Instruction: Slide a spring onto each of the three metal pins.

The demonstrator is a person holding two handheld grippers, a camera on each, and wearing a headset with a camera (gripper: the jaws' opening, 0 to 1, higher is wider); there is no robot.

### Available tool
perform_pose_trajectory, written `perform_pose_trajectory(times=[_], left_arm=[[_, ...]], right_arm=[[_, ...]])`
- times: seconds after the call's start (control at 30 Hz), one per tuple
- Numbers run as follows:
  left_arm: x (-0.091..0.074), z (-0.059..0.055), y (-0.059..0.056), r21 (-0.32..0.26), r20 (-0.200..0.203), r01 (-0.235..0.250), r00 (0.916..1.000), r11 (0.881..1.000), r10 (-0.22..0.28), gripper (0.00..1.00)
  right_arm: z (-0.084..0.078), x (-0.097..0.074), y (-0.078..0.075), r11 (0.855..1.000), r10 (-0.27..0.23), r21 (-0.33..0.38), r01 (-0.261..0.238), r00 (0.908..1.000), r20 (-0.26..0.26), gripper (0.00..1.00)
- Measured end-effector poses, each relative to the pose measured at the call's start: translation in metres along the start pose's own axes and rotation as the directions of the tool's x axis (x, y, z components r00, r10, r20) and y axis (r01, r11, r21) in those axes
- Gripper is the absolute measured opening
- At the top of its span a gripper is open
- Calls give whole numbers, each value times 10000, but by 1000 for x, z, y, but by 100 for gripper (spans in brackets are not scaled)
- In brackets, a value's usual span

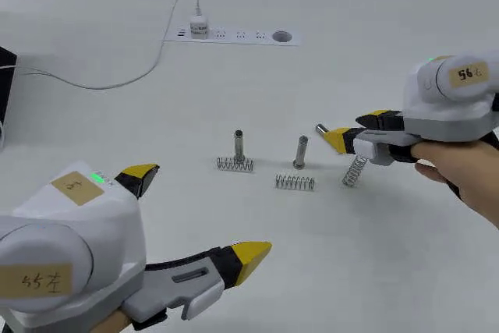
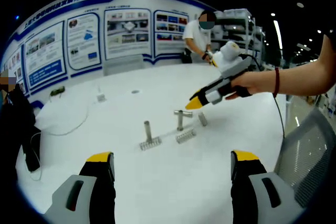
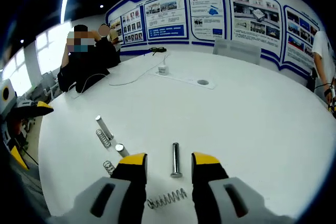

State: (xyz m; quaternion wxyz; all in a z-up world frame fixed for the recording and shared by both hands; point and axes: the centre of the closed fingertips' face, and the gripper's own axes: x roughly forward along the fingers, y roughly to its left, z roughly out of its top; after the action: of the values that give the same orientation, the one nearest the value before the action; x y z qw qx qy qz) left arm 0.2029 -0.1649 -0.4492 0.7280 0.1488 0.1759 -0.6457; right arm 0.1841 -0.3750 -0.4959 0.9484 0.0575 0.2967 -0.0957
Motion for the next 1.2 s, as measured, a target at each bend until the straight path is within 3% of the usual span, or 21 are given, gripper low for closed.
perform_pose_trajectory(times=[0.3,0.63,0.8,1.07,1.2], left_arm=[[4,0,-1,12,-4,71,10000,10000,-71,93],[10,-1,3,-49,-69,117,9999,9999,-117,94],[13,-3,1,-9,-163,194,9997,9998,-194,94],[14,-3,-2,-35,-187,316,9993,9995,-317,93],[14,-7,-1,-64,-275,299,9992,9995,-301,94]], right_arm=[[-2,25,-6,9990,1,-442,-17,9993,-368,26],[-12,46,-13,9995,215,-224,-235,9964,-826,21],[-14,52,-12,9993,347,-105,-358,9952,-912,17],[-15,53,-11,9967,201,-755,-294,9924,-1213,12],[-15,53,-8,9979,323,-513,-391,9912,-1283,10]])
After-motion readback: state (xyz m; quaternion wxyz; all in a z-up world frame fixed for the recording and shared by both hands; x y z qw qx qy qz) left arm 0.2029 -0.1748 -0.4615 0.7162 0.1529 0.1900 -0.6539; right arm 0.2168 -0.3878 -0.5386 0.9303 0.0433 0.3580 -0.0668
